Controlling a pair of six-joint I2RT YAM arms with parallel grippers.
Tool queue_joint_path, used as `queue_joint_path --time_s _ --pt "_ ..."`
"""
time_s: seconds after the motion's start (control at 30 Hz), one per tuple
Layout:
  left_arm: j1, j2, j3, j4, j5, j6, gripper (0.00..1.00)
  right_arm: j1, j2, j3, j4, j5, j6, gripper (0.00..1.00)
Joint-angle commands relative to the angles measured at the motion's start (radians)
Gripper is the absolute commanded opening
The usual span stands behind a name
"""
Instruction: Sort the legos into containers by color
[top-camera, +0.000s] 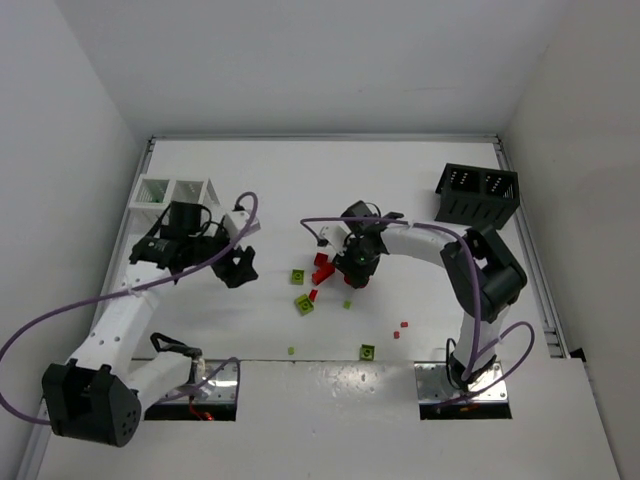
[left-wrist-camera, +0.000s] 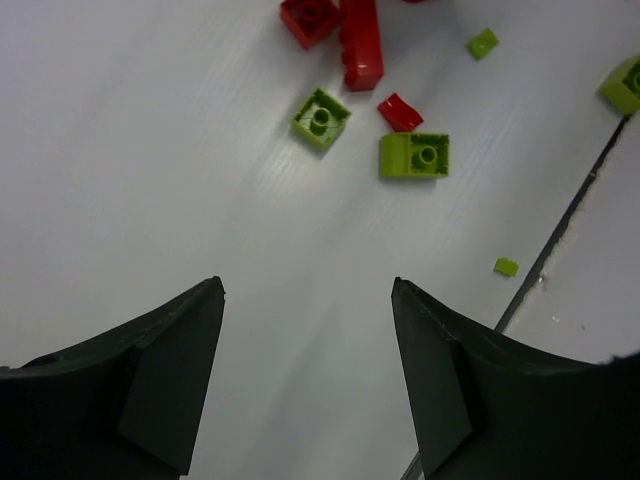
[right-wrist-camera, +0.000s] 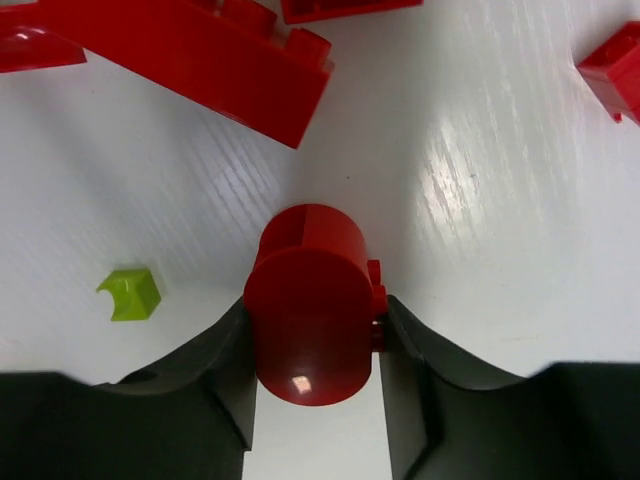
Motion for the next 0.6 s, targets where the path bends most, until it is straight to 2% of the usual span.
queue_joint_path --time_s 0.0,0.13,0.27,0.43,0.57 --pt "-0.103 0.018 -0.002 0.018 -0.033 0.044 0.74 -0.017 -0.075 0.042 0.001 -0.034 0.078 0.07" --pt "-0.247 0.067 -0.012 0.018 -0.109 0.118 0.74 -0.06 -0.187 0.051 0.001 0.073 0.161 0.01" --pt "-0.357 0.108 -0.034 0.018 -0.169 0.225 0.74 -0.169 -0.224 0.137 -0.054 0.136 0.204 0.0" --pt "-0.407 0.193 -0.045 0.05 -0.197 0.275 0.74 -0.322 -0.224 0.264 -0.093 0.222 0.261 0.0" --pt "-0.475 0.225 -0.078 0.166 -0.254 0.275 0.72 -0.476 -0.157 0.44 -0.133 0.254 0.295 0.0"
